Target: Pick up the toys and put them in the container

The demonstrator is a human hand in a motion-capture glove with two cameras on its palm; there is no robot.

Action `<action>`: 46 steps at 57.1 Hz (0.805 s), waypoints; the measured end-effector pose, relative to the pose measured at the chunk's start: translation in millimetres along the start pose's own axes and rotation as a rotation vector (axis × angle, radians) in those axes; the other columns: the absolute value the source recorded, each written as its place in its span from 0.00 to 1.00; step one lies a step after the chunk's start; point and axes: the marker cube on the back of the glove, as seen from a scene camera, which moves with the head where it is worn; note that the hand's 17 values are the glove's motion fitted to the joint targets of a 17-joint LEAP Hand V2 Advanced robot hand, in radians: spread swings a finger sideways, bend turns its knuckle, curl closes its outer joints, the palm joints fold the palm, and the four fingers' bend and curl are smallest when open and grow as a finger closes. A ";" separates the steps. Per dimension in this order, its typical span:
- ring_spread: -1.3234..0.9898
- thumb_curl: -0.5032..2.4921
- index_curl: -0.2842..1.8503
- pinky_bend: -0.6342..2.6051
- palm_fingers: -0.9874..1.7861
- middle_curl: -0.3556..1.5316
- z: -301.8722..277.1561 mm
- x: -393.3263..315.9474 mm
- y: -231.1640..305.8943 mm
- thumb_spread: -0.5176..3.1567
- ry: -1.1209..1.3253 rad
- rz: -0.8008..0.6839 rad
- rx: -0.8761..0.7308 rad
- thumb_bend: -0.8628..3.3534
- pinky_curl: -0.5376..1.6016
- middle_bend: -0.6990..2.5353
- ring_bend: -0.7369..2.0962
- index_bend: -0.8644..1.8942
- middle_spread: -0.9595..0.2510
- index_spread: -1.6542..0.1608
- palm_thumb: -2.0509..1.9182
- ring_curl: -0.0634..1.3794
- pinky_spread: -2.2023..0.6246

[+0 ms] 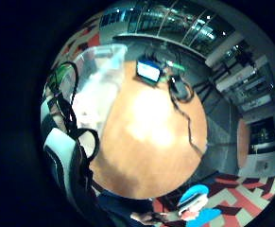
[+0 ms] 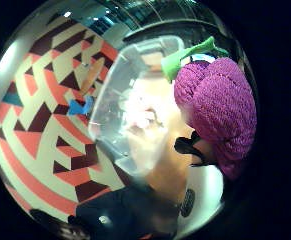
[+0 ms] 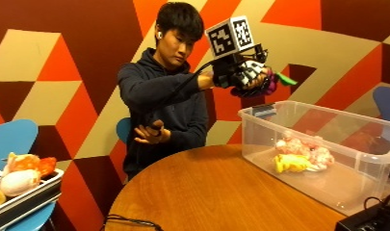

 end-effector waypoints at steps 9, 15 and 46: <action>0.45 0.45 0.27 0.62 0.73 0.56 -2.1 -50.3 -34.6 0.35 0.017 -0.056 0.100 0.23 0.56 0.53 0.75 0.48 0.67 0.80 0.67 0.43 0.62; 0.44 0.45 0.28 0.64 0.66 0.56 22.2 -62.4 -58.0 0.35 0.033 -0.025 -0.009 0.22 0.58 0.52 0.75 0.44 0.66 0.80 0.67 0.45 0.62; 0.46 0.32 0.30 0.55 0.36 0.47 46.7 -0.8 -57.3 0.47 0.156 0.037 -0.127 0.20 0.46 0.35 0.61 0.39 0.74 0.83 0.54 0.33 0.71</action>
